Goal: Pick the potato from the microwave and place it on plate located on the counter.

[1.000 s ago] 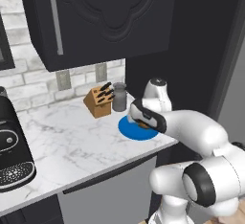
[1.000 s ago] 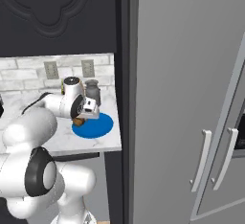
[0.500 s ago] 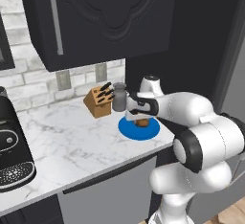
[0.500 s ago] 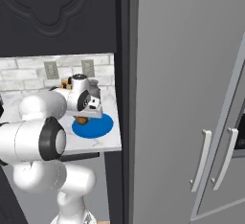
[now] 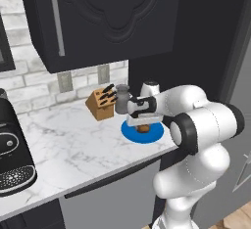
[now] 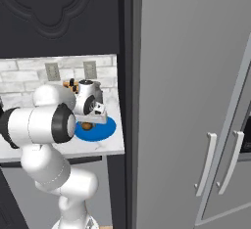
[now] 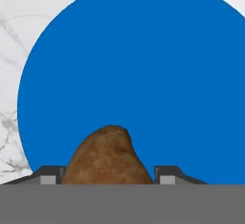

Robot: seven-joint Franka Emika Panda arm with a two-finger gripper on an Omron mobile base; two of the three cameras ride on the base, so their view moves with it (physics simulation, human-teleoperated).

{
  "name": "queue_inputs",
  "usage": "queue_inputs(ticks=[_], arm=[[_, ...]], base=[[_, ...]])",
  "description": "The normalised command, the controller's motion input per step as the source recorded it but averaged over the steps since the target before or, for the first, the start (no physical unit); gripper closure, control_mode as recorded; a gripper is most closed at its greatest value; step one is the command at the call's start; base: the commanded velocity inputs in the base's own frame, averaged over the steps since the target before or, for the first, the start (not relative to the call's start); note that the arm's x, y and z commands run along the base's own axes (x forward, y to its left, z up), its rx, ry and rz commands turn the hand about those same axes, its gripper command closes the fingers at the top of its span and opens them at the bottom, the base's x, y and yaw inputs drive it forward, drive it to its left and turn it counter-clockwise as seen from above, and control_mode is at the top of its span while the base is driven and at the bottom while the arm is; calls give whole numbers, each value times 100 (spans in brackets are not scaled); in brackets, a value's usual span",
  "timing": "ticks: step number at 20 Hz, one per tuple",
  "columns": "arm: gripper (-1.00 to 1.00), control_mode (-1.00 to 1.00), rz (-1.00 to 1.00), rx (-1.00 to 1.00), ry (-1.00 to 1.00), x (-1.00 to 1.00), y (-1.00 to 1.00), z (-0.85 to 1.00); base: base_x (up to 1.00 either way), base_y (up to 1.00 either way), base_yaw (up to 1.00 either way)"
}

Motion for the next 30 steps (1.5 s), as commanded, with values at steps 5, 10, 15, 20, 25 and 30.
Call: queue_inputs(ticks=[5, 10, 15, 20, 25, 30], arm=[[100, -100, 0, 0, 3, 15, 0, -31], [-100, -100, 0, 0, 0, 0, 0, 0], [-100, -100, 0, 0, 0, 0, 0, 0], [-100, -100, -1, 0, -3, 0, 0, 22], [-100, -100, -3, 0, -8, -5, 0, 62], [-100, -100, -6, 0, -5, -47, 0, 74]], base=[[0, 0, 0], [0, 0, 0], [0, 0, 0], [0, 0, 0], [0, 0, 0], [0, 0, 0]])
